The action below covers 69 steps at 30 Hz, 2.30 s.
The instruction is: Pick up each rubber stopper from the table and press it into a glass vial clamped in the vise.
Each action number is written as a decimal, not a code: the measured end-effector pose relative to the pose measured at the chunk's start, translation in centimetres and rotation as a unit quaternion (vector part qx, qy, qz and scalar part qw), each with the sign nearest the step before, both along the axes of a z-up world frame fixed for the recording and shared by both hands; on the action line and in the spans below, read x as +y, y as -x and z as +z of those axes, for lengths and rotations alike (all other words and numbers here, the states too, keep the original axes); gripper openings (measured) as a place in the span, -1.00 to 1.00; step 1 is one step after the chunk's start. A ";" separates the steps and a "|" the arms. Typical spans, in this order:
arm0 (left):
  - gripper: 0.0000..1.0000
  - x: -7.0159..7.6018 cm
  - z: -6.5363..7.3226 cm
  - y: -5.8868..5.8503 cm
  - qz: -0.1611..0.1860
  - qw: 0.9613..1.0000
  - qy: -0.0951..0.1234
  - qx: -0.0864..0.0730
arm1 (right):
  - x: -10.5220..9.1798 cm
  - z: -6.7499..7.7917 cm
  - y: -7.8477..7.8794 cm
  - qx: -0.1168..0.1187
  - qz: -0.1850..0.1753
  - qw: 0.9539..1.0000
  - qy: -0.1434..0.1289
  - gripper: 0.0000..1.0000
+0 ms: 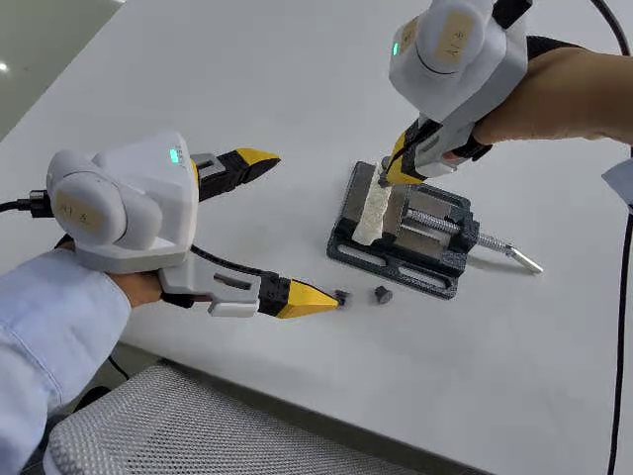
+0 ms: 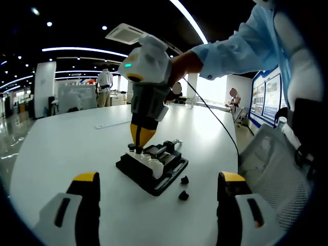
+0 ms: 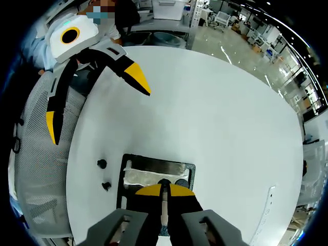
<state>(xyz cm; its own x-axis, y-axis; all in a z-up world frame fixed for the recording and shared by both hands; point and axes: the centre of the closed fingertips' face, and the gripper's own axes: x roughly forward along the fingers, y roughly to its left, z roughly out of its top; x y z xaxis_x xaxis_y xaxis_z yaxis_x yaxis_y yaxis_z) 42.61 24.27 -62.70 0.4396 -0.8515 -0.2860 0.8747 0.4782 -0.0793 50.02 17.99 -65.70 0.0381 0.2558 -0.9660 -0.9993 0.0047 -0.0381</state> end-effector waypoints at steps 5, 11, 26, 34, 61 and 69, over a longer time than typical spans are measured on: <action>0.87 0.1 -0.1 0.0 0.001 1.000 -0.001 0.000 | 0.1 -0.1 0.0 -0.001 0.003 1.000 0.004 -1.00; 0.87 0.1 -0.1 0.0 0.000 1.000 -0.001 0.000 | 0.2 -0.1 0.1 -0.004 0.009 1.000 0.014 -1.00; 0.86 0.4 0.1 0.0 0.007 1.000 0.000 0.000 | 0.3 -0.4 0.1 0.000 0.008 1.000 0.027 -1.00; 0.86 0.4 0.2 0.0 0.007 1.000 0.004 -0.001 | 0.2 -0.4 0.1 -0.001 0.000 0.999 0.033 -1.00; 0.85 -0.5 0.1 0.2 -0.004 1.000 0.003 0.000 | 0.2 -0.5 0.0 0.010 -0.019 0.999 0.031 -1.00; 0.84 -0.3 0.4 0.4 -0.006 1.000 -0.002 -0.001 | 0.1 -0.3 0.0 0.011 -0.022 1.000 -0.002 -1.00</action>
<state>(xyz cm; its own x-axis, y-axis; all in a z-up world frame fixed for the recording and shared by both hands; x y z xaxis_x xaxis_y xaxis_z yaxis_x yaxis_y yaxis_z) 42.18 23.96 -62.34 0.4310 -0.8554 -0.2874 0.8801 0.4688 -0.0755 50.04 18.11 -66.01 0.0286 0.2576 -0.9658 -0.9987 0.0492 -0.0165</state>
